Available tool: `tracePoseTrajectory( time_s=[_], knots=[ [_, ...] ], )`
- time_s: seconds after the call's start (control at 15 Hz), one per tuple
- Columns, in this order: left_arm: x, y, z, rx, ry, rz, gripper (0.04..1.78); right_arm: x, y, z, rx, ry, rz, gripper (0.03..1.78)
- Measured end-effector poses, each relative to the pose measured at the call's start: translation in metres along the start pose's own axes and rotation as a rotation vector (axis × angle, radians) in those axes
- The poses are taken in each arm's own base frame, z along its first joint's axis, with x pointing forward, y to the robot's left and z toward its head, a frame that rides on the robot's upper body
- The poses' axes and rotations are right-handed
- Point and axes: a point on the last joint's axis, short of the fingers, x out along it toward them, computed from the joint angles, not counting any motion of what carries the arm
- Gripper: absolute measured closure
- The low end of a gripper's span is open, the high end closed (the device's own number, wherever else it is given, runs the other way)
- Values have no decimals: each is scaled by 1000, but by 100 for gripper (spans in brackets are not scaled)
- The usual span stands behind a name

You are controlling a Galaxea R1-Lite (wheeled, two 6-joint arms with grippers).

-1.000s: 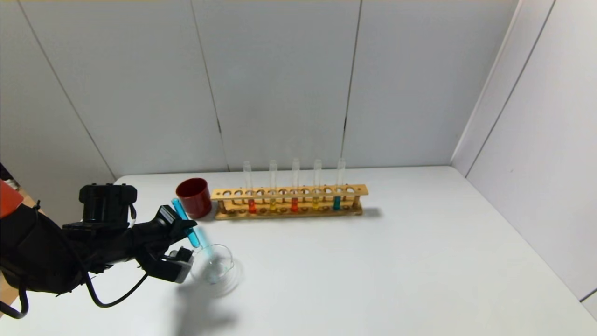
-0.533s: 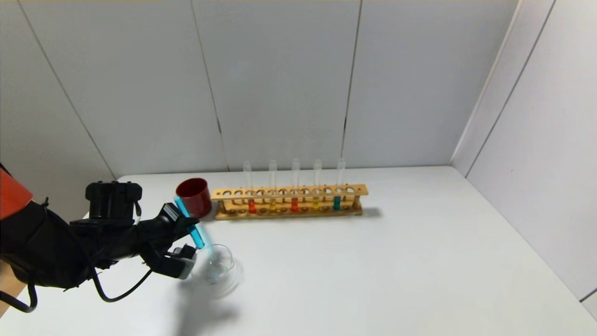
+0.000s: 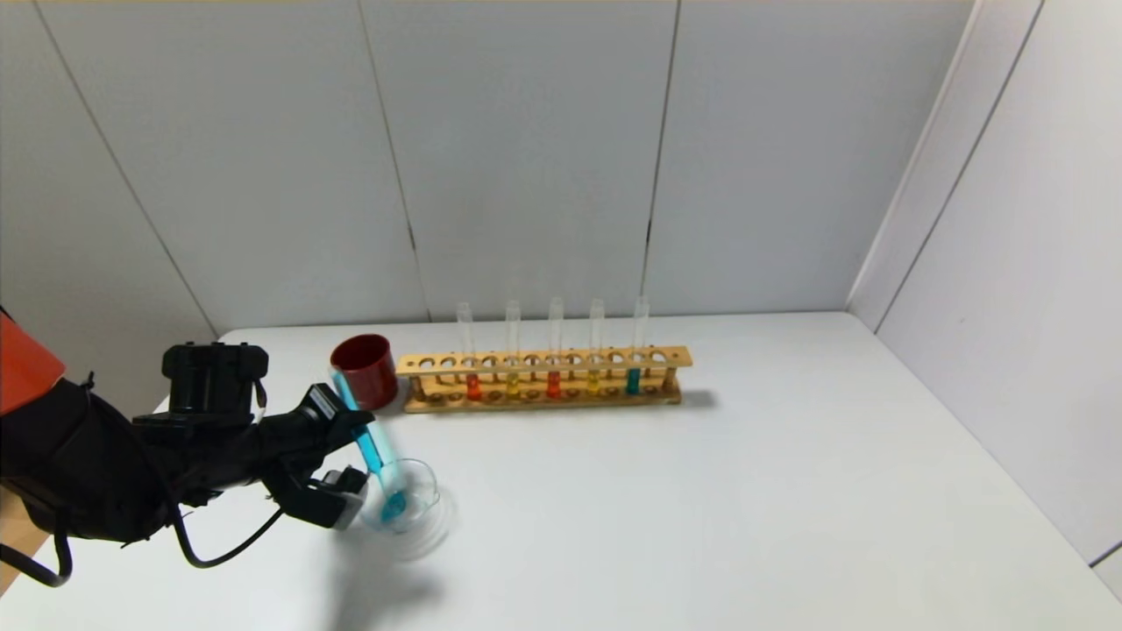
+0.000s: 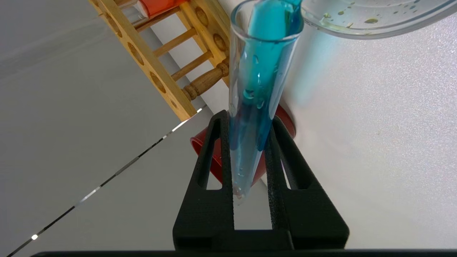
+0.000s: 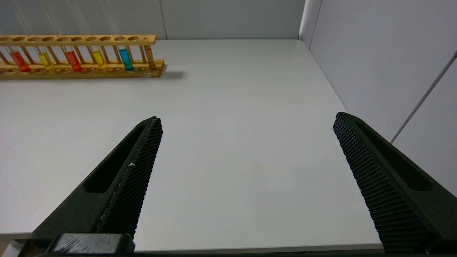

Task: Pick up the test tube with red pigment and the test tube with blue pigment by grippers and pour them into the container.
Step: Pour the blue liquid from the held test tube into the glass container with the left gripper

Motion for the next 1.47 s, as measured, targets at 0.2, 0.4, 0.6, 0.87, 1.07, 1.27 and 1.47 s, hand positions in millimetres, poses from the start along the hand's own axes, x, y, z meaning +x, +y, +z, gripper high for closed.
tracePoseTrajectory(
  time_s=[0.2,0.4,0.6,0.87,1.07,1.27,1.47],
  knots=[
    [-1,1,0,35,3,3,150,0,0,0,0,0,0,6],
    [0,5,0,67,21,23,150,0,0,0,0,0,0,6],
    [2,10,4,84,42,32,150,0,0,0,0,0,0,6],
    [4,13,10,101,39,30,150,0,0,0,0,0,0,6],
    [4,13,11,124,38,29,150,0,0,0,0,0,0,6],
    [3,14,11,159,41,32,150,0,0,0,0,0,0,6],
    [1,17,10,185,48,41,150,0,0,0,0,0,0,6]
  ],
)
